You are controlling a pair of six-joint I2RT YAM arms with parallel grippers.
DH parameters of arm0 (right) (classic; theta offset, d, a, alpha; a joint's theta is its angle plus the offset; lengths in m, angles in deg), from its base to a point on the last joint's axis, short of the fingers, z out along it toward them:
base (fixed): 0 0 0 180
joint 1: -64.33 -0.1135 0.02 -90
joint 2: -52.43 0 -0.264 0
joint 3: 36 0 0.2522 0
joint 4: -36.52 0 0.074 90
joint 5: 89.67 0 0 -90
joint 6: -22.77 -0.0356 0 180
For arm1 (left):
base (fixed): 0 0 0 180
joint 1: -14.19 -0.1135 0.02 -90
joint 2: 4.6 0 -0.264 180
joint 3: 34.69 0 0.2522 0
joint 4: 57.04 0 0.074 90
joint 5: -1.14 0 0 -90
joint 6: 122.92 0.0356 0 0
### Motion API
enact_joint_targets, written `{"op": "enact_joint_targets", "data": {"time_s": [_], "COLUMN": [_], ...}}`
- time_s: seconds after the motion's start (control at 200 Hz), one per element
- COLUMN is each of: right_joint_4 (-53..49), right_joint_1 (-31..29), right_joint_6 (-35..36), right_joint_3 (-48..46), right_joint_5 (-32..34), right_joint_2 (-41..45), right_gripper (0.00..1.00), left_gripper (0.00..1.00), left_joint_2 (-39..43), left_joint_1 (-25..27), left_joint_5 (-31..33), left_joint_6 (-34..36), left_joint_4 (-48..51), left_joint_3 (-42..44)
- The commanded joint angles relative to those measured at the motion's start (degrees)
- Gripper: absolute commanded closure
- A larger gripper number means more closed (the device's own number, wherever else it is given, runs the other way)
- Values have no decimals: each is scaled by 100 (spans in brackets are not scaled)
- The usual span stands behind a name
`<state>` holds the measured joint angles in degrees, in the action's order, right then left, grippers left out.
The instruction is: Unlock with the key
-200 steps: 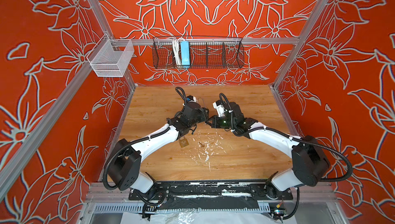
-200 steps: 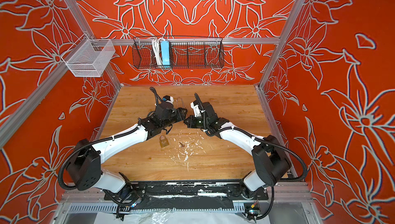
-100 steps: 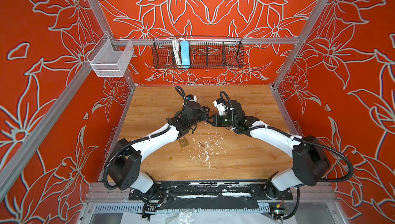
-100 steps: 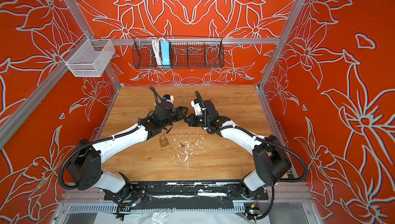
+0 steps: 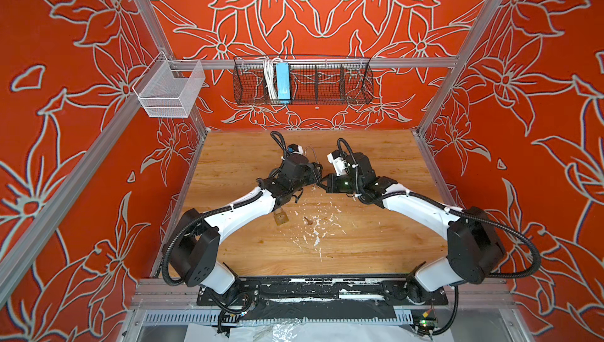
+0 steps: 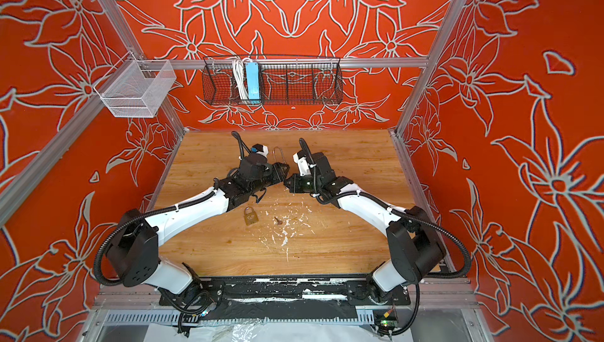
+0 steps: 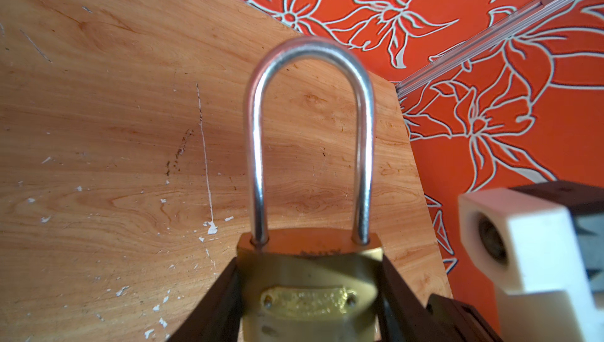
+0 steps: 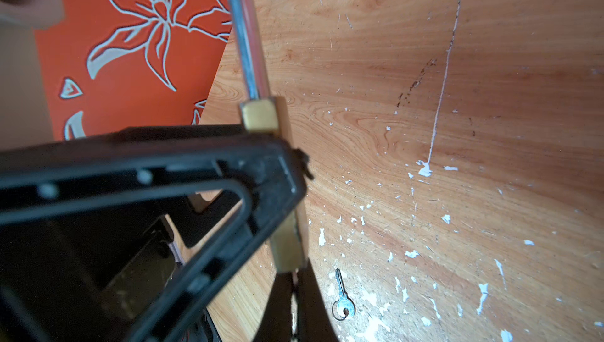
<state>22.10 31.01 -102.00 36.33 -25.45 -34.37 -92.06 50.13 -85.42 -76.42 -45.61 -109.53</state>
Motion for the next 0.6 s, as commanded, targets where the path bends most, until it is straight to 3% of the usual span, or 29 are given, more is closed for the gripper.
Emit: {"op": "enact_joint_targets", "data": {"time_s": [0.0,0.595], "right_joint_4": [1124,998], "right_joint_1": [142,223], "right_joint_6": [86,186], "right_joint_3": [489,665], "right_joint_5": [354,389], "right_joint_2": [348,407], "right_gripper": [100,100], "left_gripper": [100,100], "left_joint_2": [-160,-184], "left_joint_1": [132,132], "left_joint_5": [-414,-454], "left_joint_6": [114,106], "left_joint_4": [672,714], "left_joint_3": [17,-9]}}
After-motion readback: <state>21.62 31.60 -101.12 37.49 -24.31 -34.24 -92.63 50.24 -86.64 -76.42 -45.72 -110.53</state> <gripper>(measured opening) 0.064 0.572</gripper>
